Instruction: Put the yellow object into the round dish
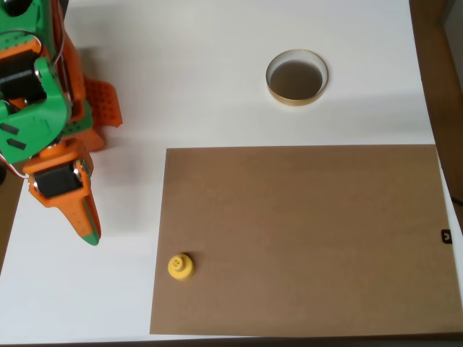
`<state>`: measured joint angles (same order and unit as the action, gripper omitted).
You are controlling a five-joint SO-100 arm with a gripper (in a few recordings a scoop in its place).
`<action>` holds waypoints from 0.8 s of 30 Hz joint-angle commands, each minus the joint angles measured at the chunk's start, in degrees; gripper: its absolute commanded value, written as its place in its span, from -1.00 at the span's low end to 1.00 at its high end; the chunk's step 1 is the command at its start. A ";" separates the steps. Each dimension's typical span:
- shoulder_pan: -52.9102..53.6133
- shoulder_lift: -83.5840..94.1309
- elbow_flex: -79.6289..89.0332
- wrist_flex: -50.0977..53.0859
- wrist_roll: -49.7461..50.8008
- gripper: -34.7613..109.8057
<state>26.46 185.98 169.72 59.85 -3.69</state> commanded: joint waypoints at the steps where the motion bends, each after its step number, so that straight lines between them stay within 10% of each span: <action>1: 0.70 1.23 -0.79 0.53 -0.70 -0.52; 24: 1.05 1.23 -0.70 0.35 -0.97 -0.45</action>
<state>26.46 185.98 169.98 59.85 -3.69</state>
